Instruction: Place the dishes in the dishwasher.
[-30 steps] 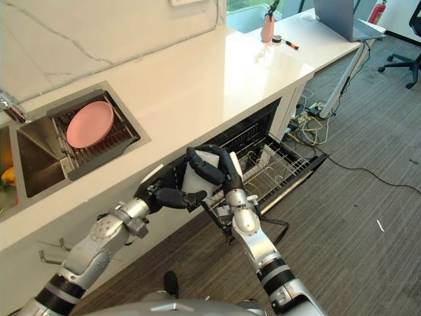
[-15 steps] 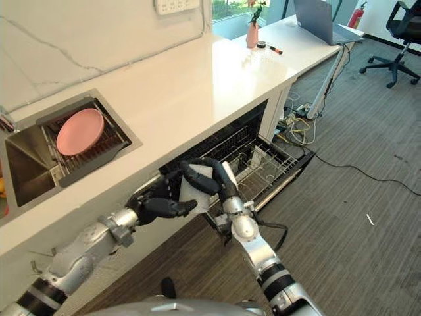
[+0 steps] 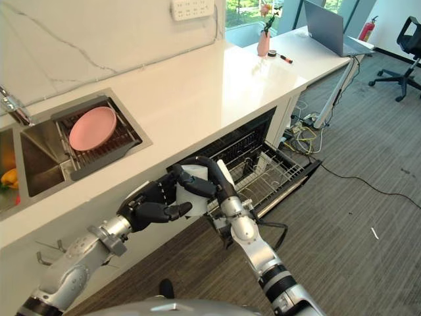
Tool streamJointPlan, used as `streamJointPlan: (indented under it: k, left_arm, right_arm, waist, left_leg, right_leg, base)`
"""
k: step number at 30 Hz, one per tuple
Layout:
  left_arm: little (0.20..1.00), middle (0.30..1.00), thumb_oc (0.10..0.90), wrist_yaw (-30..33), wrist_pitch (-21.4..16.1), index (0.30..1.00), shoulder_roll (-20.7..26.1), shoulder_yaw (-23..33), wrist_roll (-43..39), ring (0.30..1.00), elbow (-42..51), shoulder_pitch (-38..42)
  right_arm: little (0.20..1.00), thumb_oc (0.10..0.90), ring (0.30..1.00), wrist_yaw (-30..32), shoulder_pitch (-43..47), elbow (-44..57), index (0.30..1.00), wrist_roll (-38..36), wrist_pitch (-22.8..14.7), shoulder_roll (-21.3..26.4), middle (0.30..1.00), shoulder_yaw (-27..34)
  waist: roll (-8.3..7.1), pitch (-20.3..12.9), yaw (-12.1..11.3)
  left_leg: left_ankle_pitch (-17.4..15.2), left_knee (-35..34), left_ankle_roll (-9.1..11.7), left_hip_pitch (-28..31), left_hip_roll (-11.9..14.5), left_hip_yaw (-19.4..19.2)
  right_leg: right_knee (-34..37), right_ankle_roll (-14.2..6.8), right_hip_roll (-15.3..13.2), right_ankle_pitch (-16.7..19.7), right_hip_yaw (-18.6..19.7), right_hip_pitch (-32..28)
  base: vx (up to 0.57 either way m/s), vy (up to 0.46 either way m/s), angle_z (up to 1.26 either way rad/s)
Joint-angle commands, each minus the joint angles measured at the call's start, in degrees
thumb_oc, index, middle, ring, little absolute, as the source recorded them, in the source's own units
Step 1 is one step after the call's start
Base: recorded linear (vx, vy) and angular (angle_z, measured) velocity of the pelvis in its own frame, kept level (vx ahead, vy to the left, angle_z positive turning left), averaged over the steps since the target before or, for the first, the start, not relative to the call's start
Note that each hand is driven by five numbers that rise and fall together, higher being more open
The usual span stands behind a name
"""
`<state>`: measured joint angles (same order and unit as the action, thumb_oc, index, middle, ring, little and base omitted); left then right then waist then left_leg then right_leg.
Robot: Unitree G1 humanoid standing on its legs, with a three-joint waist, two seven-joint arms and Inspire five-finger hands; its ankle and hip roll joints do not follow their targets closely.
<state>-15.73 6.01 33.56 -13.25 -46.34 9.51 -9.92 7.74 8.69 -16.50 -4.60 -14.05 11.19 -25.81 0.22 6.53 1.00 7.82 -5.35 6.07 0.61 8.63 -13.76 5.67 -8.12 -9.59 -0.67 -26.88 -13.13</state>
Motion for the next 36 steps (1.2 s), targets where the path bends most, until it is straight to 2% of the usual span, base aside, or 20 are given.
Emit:
streamJointPlan:
  k: [1, 6, 13, 16, 20, 23, 25, 26, 28, 29, 30, 31, 32, 36]
  left_arm:
    - [0.900, 0.900, 0.800, -3.1, -10.9, 0.900, 6.5, 14.4, -11.4, 0.900, 3.8, -1.8]
    - [0.900, 0.900, 0.800, -0.7, -13.9, 0.900, 7.9, 21.0, -8.3, 0.900, 2.4, -2.4]
    - [0.900, 0.900, 0.800, -1.1, -13.7, 0.900, 8.2, 21.7, -7.9, 0.900, 2.1, -2.2]
    - [0.900, 0.900, 0.800, -1.8, -13.5, 0.900, 9.0, 19.7, -6.9, 0.900, 2.8, -1.9]
    - [0.900, 0.900, 0.800, -1.3, -13.2, 0.900, 7.6, 15.6, -4.8, 0.900, 3.4, -1.1]
    - [0.900, 0.900, 0.800, 0.6, -13.4, 0.900, 6.3, 11.2, 1.2, 0.900, 3.6, 0.8]
    - [0.900, 0.900, 0.800, 3.1, -14.1, 0.900, 4.4, 7.9, 10.5, 0.900, 2.5, 4.1]
    - [0.900, 0.900, 0.800, 3.1, -14.1, 0.900, 4.4, 7.9, 10.5, 0.900, 2.5, 4.1]
    - [0.900, 0.900, 0.800, 5.4, -14.5, 0.900, 1.1, 5.7, 17.4, 0.900, 0.9, 7.0]
    - [0.900, 0.900, 0.800, 5.4, -14.5, 0.900, 1.1, 5.7, 17.4, 0.900, 0.9, 7.0]
    - [0.900, 0.900, 0.800, 7.3, -14.7, 0.900, -0.8, 4.6, 20.3, 0.900, -0.5, 8.8]
    - [0.900, 0.900, 0.800, 9.7, -14.5, 0.900, -5.3, 2.0, 25.0, 0.900, -2.2, 11.6]
    - [0.900, 0.900, 0.800, 10.9, -14.6, 0.900, -7.4, 0.4, 27.3, 0.900, -3.4, 13.7]
    - [0.900, 0.900, 0.800, 12.4, -14.6, 0.900, -10.4, -2.6, 29.9, 0.900, -5.7, 17.8]
  right_arm:
    - [0.300, 0.400, 0.300, 19.2, 4.5, -18.6, 0.300, -3.6, 6.7, 19.2, 0.300, 33.8]
    - [0.300, 0.400, 0.300, 20.0, 2.8, -17.9, 0.300, -2.6, 6.6, 20.5, 0.300, 36.2]
    - [0.300, 0.400, 0.300, 19.6, 2.7, -17.3, 0.300, -2.4, 6.6, 20.6, 0.300, 36.6]
    - [0.300, 0.400, 0.300, 18.9, 3.0, -16.8, 0.300, -2.8, 6.4, 20.0, 0.300, 35.8]
    - [0.300, 0.400, 0.300, 15.6, 3.0, -13.6, 0.300, -5.0, 5.4, 18.2, 0.300, 33.0]
    - [0.300, 0.400, 0.300, 11.6, 1.7, -8.2, 0.300, -8.8, 4.4, 15.8, 0.300, 30.6]
    - [0.300, 0.400, 0.300, 7.2, -0.2, -1.3, 0.300, -10.6, 4.0, 13.5, 0.300, 27.1]
    - [0.300, 0.400, 0.300, 7.2, -0.2, -1.3, 0.300, -10.6, 4.0, 13.5, 0.300, 27.1]
    - [0.300, 0.400, 0.300, 4.2, -2.1, 4.6, 0.300, -11.7, 3.8, 12.5, 0.300, 25.3]
    - [0.300, 0.400, 0.300, 4.2, -2.1, 4.6, 0.300, -11.7, 3.8, 12.5, 0.300, 25.3]
    - [0.300, 0.400, 0.300, 3.4, -2.8, 6.7, 0.300, -12.1, 3.8, 12.1, 0.300, 24.5]
    - [0.300, 0.400, 0.300, 1.6, -3.8, 10.6, 0.300, -12.9, 3.6, 11.5, 0.300, 23.0]
    - [0.300, 0.400, 0.300, 1.0, -4.6, 12.8, 0.300, -12.5, 3.6, 11.4, 0.300, 22.6]
    - [0.300, 0.400, 0.300, 0.1, -5.8, 16.6, 0.300, -12.7, 3.7, 11.4, 0.300, 21.5]
  waist:
    - [2.52, -1.9, -4.4]
    - [2.76, -2.0, -4.8]
    - [2.94, -2.1, -4.9]
    - [2.92, -2.1, -4.6]
    - [2.57, -2.2, -3.9]
    - [2.19, -2.2, -3.0]
    - [1.57, -2.3, -1.7]
    - [1.57, -2.3, -1.7]
    - [1.12, -2.6, -0.9]
    - [1.12, -2.6, -0.9]
    - [0.91, -2.7, -0.5]
    - [0.34, -2.8, 0.4]
    - [0.17, -3.0, 0.7]
    - [-0.18, -3.4, 1.9]
  left_leg:
    - [-4.8, 0.4, 1.6, 5.6, 1.3, -2.0]
    - [-4.7, 0.4, 1.7, 5.6, 1.3, -1.4]
    - [-4.8, 0.4, 1.8, 5.7, 1.3, -1.5]
    - [-4.9, 0.4, 1.7, 5.9, 1.3, -1.6]
    - [-5.2, 0.4, 1.6, 6.1, 1.3, -2.2]
    - [-5.4, 0.4, 1.4, 6.4, 1.5, -2.7]
    - [-5.6, 0.4, 1.4, 6.6, 1.7, -3.2]
    - [-5.6, 0.4, 1.4, 6.6, 1.7, -3.2]
    - [-5.7, 0.4, 1.3, 6.8, 1.9, -3.7]
    - [-5.7, 0.4, 1.3, 6.8, 1.9, -3.7]
    - [-5.7, 0.4, 1.2, 6.8, 1.9, -3.9]
    - [-5.8, 0.4, 1.1, 6.9, 2.0, -4.3]
    - [-5.6, 0.4, 0.9, 6.6, 2.1, -4.6]
    - [-5.8, 0.4, 0.7, 6.9, 2.1, -5.9]
  right_leg:
    - [-0.7, -1.3, -0.8, -0.6, 0.2, 2.1]
    - [-0.7, -1.2, -0.7, -0.9, 0.1, 1.9]
    - [-0.7, -1.4, -0.8, -0.9, 0.0, 1.9]
    - [-0.7, -1.4, -0.9, -0.8, 0.3, 2.0]
    - [-0.7, -1.4, -0.9, -0.7, 0.9, 2.3]
    - [-0.7, -1.2, -0.8, -0.7, 1.7, 2.6]
    - [-0.7, -1.0, -0.7, -0.7, 2.4, 2.9]
    - [-0.7, -1.0, -0.7, -0.7, 2.4, 2.9]
    - [-0.7, -1.0, -0.7, -0.6, 2.9, 3.2]
    - [-0.7, -1.0, -0.7, -0.6, 2.9, 3.2]
    - [-0.7, -1.0, -0.6, -0.6, 3.1, 3.4]
    - [-0.7, -0.9, -0.6, -0.5, 3.5, 3.8]
    - [-0.7, -0.9, -0.6, -0.1, 3.9, 4.3]
    - [-0.7, -1.1, -0.5, 0.2, 4.8, 5.2]
  base:
    - [0.00, 0.000, 0.00]
    - [0.00, 0.000, 0.00]
    - [0.00, 0.000, 0.00]
    - [0.00, 0.000, 0.00]
    - [0.00, 0.002, -0.01]
    - [-0.01, 0.001, -0.04]
    - [-0.02, -0.011, -0.06]
    - [0.00, 0.000, 0.00]
    - [-0.01, -0.006, -0.04]
    - [-0.01, -0.006, -0.14]
    - [-0.03, -0.015, -0.16]
    - [-0.05, -0.020, -0.19]
    - [-0.05, -0.019, -0.16]
    - [-0.02, 0.002, -0.30]
